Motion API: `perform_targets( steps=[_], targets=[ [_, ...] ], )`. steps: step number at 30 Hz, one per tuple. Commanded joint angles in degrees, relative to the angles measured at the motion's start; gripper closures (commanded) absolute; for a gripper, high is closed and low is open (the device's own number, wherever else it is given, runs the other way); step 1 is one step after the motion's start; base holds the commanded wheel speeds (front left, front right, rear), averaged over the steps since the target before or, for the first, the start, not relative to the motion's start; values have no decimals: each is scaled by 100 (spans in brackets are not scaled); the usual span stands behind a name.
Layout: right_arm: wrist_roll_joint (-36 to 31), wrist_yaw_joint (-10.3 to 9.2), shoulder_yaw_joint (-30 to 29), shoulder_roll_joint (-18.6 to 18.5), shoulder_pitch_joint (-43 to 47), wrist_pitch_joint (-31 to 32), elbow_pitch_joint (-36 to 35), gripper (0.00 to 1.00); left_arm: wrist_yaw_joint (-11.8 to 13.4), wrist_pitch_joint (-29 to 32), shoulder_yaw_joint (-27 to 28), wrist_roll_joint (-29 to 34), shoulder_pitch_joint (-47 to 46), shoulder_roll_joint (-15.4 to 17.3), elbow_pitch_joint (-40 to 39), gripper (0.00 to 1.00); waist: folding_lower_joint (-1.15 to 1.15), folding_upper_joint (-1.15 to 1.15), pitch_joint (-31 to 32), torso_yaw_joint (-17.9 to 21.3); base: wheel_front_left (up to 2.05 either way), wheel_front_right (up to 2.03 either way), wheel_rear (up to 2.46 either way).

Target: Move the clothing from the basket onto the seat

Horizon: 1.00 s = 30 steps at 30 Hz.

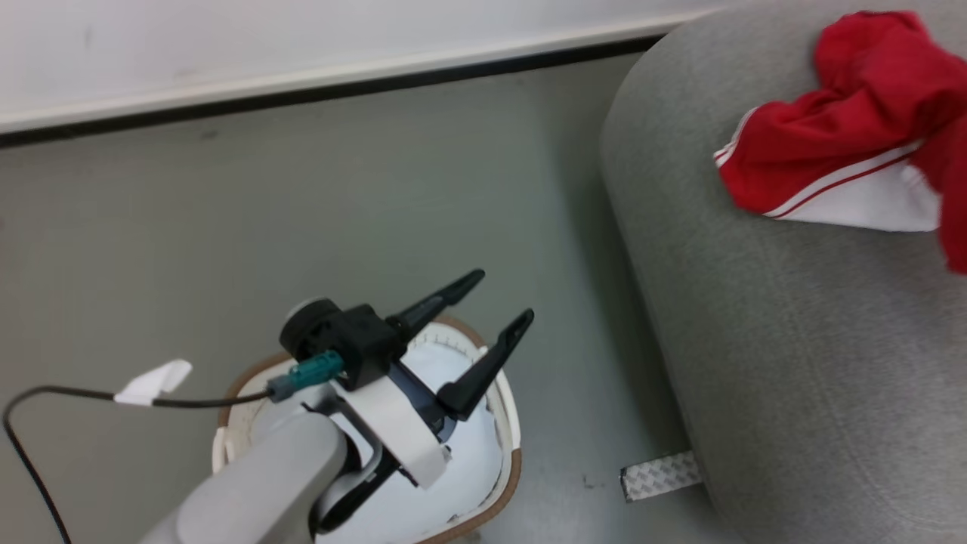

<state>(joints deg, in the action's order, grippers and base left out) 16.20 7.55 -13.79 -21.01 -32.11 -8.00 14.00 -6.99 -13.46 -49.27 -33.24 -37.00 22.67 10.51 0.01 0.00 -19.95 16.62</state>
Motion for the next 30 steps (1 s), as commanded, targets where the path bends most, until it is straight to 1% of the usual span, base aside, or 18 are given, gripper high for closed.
perform_targets(
  steps=[1, 4, 7, 10, 16, 20, 21, 23, 24, 25, 26, 27, 28, 30],
  targets=[
    [-57, -13, -138, -81, -169, 47, 108, 100, 2, 12, 26, 51, -95, 84, -51, 0, -1, 0, -454, -306, 0, 0, 0],
    [-181, -13, -414, -219, -495, 227, 528, 100, -4, 43, 97, 45, -207, 241, -188, 0, -1, 0, -812, -475, 0, 0, 0],
    [-522, -13, -681, -86, -734, 418, 810, 100, -10, 54, 161, 62, -303, 398, -299, 0, -1, 0, -1129, -599, 0, 0, 0],
    [-886, -13, -891, -104, -957, 721, 1132, 100, -17, 26, 177, 80, -393, 477, -350, 0, -1, 0, -1355, -725, 0, 0, 0],
    [-1467, -13, -937, -163, -1139, 1481, 1899, 100, -26, -51, 206, 79, -478, 460, -305, 0, -1, 0, -1533, -902, 0, 0, 0],
    [-1572, -13, -988, -159, -1156, 1663, 2176, 100, -35, -96, 211, 33, -479, 404, -215, 0, -1, 0, -1469, -964, 0, 0, 0],
    [-1594, -13, -986, -171, -1132, 1655, 2222, 91, -37, -112, 214, 23, -466, 390, -186, 0, -1, 0, -1432, -971, 0, 0, 0],
    [-1577, -13, -970, -171, -1076, 1581, 2266, 84, -40, -118, 224, 5, -437, 375, -129, 0, -1, 0, -1343, -967, 0, 0, 0],
    [-1580, -13, -942, -173, -1042, 1541, 2279, 79, -41, -123, 232, -3, -422, 371, -100, 0, -1, 0, -1290, -960, 0, 0, 0],
    [-1577, -13, -923, -180, -1011, 1499, 2291, 68, -42, -131, 236, -6, -405, 355, -70, 0, -1, 0, -1227, -952, 0, 0, 0],
    [-1561, -13, -905, -197, -980, 1479, 2305, 54, -43, -140, 238, -10, -380, 333, -44, 0, -1, 0, -1157, -945, 0, 0, 0],
    [-1532, -13, -874, -216, -953, 1440, 2322, 11, -44, -148, 242, -13, -353, 309, -22, 0, -1, 0, -1081, -936, 0, 0, 0],
    [-1488, -13, -834, -230, -925, 1419, 2344, 0, -44, -156, 242, -21, -320, 279, 17, 0, -1, 0, -987, -929, 0, 0, 0],
    [-1442, -13, -720, -269, -836, 1358, 2374, 0, -40, -166, 254, -40, -253, 227, 101, 0, -1, 0, -774, -919, 0, 0, 0]
  ],
)
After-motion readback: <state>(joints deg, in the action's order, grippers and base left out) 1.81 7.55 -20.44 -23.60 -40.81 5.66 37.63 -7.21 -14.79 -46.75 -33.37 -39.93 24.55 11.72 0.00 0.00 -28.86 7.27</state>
